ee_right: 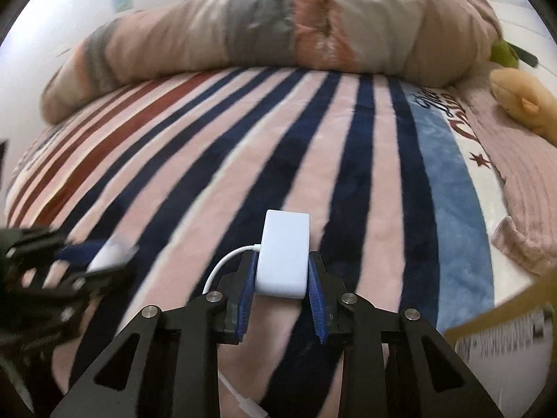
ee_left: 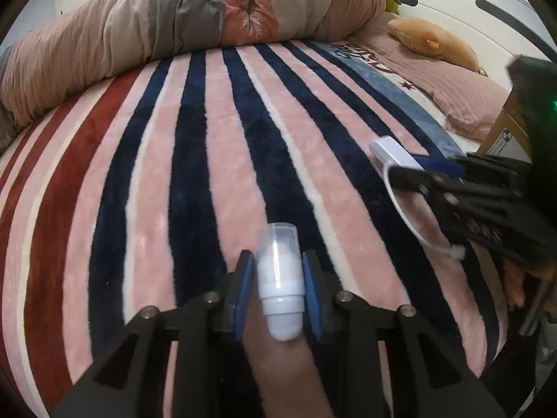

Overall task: Organize rigid objects
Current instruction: 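Grasp the small white bottle with the left tool while the right tool grasps the white USB adapter, then lower the white bottle into the box with the left tool while the right tool drops the adapter in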

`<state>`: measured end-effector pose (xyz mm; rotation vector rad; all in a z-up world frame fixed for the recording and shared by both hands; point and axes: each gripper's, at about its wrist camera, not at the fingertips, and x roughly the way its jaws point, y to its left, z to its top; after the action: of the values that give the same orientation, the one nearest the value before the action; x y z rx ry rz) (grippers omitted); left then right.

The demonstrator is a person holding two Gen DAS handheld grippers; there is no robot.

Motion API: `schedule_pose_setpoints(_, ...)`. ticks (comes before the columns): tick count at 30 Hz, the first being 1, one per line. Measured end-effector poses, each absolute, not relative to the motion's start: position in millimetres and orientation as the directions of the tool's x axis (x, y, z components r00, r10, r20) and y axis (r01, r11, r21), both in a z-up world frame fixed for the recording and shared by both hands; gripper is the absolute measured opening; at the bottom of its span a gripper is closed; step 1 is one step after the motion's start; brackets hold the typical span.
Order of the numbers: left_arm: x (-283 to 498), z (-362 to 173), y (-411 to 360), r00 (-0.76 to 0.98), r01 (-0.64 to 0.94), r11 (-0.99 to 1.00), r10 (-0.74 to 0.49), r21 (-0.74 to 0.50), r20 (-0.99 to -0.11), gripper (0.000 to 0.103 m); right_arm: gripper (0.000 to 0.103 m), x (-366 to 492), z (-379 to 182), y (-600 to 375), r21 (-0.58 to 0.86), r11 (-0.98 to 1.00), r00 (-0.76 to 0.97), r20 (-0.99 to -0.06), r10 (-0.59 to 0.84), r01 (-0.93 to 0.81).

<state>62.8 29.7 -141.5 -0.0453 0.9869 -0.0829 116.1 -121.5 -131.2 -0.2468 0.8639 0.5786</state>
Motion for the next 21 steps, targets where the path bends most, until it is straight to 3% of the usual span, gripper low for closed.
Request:
schedule_pose_setpoints(10,56.0,-130.9,31.2,0.571,0.087,0.992,-0.122,-0.087,-0.812,0.021,0.024,68.5,-68.0,-128.4,0.085,0.782,0.516,-0.707,0.484,-0.618)
schedule_pose_setpoints(13,47.9,-111.6,30.4,0.602,0.095,0.995,-0.083,-0.032,-0.794,0.021,0.024,53.3,-39.9,-132.3,0.060,0.776,0.549,-0.673,0.496,-0.628)
schedule_pose_setpoints(21,18.0,-20.6,-12.6,0.695,0.213,0.977,-0.168,-0.022,-0.699,0.022,0.024,34.8,39.3,-182.2,0.032,0.820,0.661,-0.575,0.483,-0.571)
